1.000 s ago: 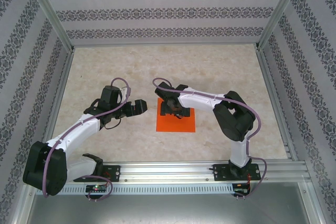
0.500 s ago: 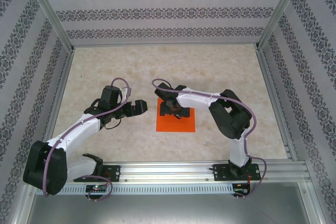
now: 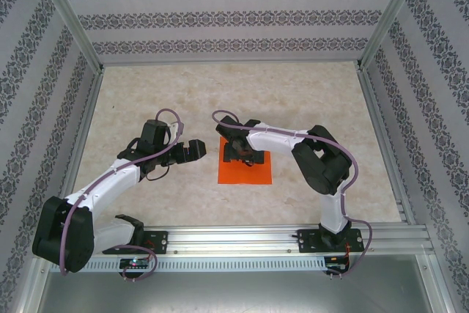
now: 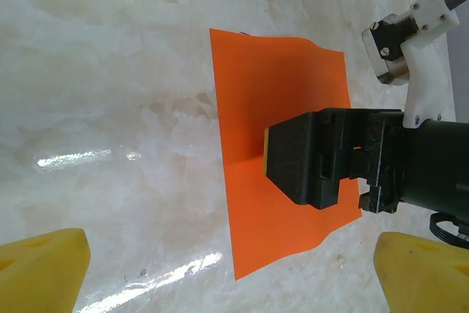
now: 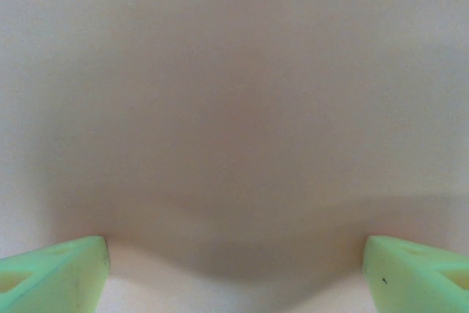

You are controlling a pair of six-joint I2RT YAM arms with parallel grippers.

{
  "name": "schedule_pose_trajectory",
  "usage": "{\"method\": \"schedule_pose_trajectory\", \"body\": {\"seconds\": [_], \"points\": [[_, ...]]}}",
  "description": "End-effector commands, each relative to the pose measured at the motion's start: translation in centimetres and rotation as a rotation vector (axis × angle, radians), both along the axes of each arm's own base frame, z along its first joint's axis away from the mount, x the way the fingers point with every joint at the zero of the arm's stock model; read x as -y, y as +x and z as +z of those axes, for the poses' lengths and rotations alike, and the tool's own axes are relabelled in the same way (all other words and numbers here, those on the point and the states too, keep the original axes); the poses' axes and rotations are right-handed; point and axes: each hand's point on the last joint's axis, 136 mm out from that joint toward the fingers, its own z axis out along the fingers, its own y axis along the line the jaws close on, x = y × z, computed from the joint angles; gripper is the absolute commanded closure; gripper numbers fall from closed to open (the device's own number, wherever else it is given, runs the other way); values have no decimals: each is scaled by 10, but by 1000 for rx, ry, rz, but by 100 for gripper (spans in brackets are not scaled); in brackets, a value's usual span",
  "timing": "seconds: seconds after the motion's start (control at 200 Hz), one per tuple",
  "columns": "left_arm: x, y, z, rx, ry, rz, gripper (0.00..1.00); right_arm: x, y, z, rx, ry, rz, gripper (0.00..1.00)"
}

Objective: Fold a paper plane with a square sheet of paper (pick it up from the middle)
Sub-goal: Fold the square sheet of paper in half at the center of the table.

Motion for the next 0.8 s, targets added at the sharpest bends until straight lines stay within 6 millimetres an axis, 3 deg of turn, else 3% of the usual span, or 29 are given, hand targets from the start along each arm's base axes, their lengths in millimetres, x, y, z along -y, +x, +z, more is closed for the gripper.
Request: {"method": "schedule_pose_trajectory", "body": {"seconds": [0.0, 0.27, 0.465, 0.799], "points": [[8, 4, 12, 48, -16, -33, 0, -3, -11, -18, -63, -5, 28, 12], [8, 6, 14, 49, -14, -32, 0, -12, -1, 11, 2, 52, 33, 23], [8, 5, 13, 46, -16, -29, 0, -14, 2, 32, 44, 93, 23, 42], [7, 5, 14, 31, -7, -19, 0, -35, 4, 91, 144, 325, 30, 60]]}}
